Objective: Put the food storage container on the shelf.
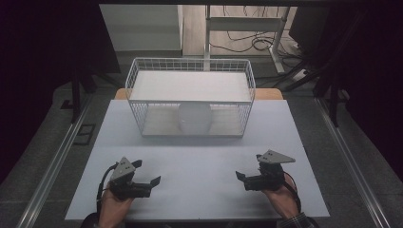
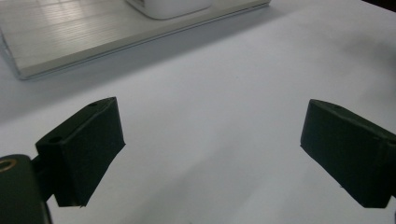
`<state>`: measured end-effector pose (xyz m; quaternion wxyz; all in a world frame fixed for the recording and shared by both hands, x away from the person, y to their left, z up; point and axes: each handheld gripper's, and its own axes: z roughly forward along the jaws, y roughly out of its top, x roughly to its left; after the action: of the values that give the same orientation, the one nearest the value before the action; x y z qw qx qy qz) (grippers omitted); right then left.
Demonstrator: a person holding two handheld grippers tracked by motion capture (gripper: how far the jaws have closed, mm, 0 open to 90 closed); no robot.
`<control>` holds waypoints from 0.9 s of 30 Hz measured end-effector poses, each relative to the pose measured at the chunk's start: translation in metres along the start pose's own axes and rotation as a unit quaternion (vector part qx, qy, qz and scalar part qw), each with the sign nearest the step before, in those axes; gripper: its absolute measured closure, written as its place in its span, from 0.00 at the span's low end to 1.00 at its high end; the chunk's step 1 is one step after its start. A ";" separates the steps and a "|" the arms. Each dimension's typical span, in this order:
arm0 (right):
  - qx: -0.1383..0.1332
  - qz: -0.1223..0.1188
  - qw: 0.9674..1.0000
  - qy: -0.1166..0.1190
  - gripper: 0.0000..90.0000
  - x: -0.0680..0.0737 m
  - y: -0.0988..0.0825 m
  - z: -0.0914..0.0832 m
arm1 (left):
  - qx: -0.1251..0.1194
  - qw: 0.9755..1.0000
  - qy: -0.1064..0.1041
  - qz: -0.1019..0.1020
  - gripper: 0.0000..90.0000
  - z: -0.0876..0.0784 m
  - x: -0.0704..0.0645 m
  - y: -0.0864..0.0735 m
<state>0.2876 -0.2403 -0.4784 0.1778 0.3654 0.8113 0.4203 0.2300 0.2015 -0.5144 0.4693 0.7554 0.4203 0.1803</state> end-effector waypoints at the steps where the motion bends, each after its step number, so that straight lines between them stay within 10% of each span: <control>1: -0.001 0.003 1.000 -0.006 0.00 -0.002 -0.003 -0.004 | 0.000 1.000 0.004 -0.003 0.06 -0.003 0.001 -0.002; 27: 0.061 0.021 0.997 -0.047 0.00 -0.013 -0.049 -0.021 | 0.039 0.999 0.014 -0.023 0.02 -0.001 0.008 -0.019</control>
<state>0.2619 -0.2799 -0.5059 0.1844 0.4116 0.8183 0.3563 0.2251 0.2127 -0.5308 0.4376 0.7606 0.4510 0.1629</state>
